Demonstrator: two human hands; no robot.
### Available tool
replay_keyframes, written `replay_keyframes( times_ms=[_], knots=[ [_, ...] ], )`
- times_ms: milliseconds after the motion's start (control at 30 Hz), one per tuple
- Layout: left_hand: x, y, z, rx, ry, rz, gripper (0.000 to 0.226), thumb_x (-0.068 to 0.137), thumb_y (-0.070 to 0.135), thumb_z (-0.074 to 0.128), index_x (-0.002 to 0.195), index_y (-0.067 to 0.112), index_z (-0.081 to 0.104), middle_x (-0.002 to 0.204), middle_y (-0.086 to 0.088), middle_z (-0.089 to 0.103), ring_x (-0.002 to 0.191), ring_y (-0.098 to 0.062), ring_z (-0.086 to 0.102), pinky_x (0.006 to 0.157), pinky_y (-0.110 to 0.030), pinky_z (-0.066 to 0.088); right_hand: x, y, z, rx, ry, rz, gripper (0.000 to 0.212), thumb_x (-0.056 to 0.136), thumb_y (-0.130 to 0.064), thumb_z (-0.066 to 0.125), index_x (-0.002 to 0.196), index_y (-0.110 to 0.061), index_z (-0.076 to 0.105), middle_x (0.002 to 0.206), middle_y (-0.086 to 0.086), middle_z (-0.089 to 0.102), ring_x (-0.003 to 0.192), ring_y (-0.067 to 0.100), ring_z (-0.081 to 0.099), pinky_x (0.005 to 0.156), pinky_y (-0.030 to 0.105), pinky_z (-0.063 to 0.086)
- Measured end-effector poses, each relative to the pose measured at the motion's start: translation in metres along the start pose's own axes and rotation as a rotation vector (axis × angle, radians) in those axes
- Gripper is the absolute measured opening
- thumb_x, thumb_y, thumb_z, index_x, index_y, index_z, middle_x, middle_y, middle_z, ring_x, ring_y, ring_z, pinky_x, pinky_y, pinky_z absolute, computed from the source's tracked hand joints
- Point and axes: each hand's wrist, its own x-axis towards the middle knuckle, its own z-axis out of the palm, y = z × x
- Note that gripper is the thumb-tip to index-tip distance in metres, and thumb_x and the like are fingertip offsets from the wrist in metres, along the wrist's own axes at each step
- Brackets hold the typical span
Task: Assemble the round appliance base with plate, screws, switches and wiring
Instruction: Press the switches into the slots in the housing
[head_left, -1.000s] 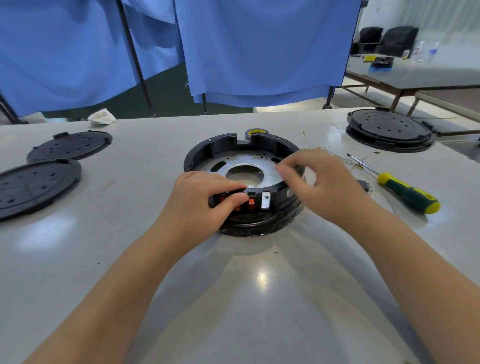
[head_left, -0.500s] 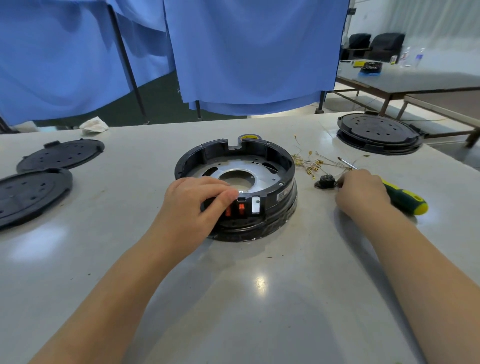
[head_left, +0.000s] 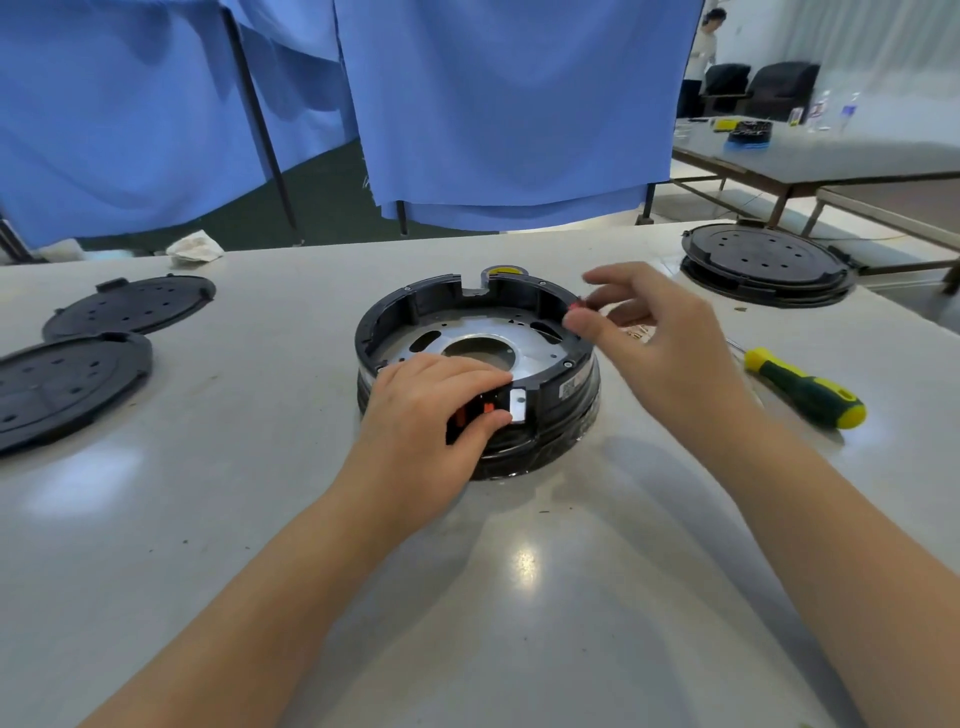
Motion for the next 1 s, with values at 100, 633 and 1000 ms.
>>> replay_keyframes(
  times_ms=[100,633,1000],
  knots=[
    [0.002,-0.001,-0.002,-0.017,0.008,0.015,0.029,0.083,0.025,0.068,0.108,0.013,0.075,0.105,0.005,0.073,0.101,-0.019,0.061,0.09,-0.046,0.047,-0.011,-0.009,0.011,-0.004,-0.082,-0.084,0.035,0.078,-0.039,0.074,0.109,-0.027,0.063,0.09,-0.012,0.068,0.081,0.008,0.061,0.081,0.026,0.049],
    [0.004,-0.001,-0.009,-0.089,0.032,0.01,0.017,0.085,0.027,0.065,0.094,0.021,0.077,0.094,0.016,0.073,0.094,0.001,0.055,0.089,-0.026,0.041,-0.023,-0.02,0.027,0.015,-0.159,-0.19,0.041,0.076,-0.036,0.075,0.114,-0.025,0.062,0.098,-0.015,0.064,0.075,0.005,0.062,0.075,0.019,0.049],
    [0.004,0.006,-0.01,-0.131,0.086,0.01,0.019,0.086,0.031,0.065,0.09,0.016,0.077,0.088,0.012,0.072,0.089,-0.003,0.057,0.084,-0.029,0.044,-0.025,-0.028,0.028,0.328,-0.247,-0.09,0.032,0.076,-0.017,0.078,0.105,-0.024,0.068,0.096,-0.011,0.068,0.078,0.008,0.069,0.072,0.015,0.052]
  ],
)
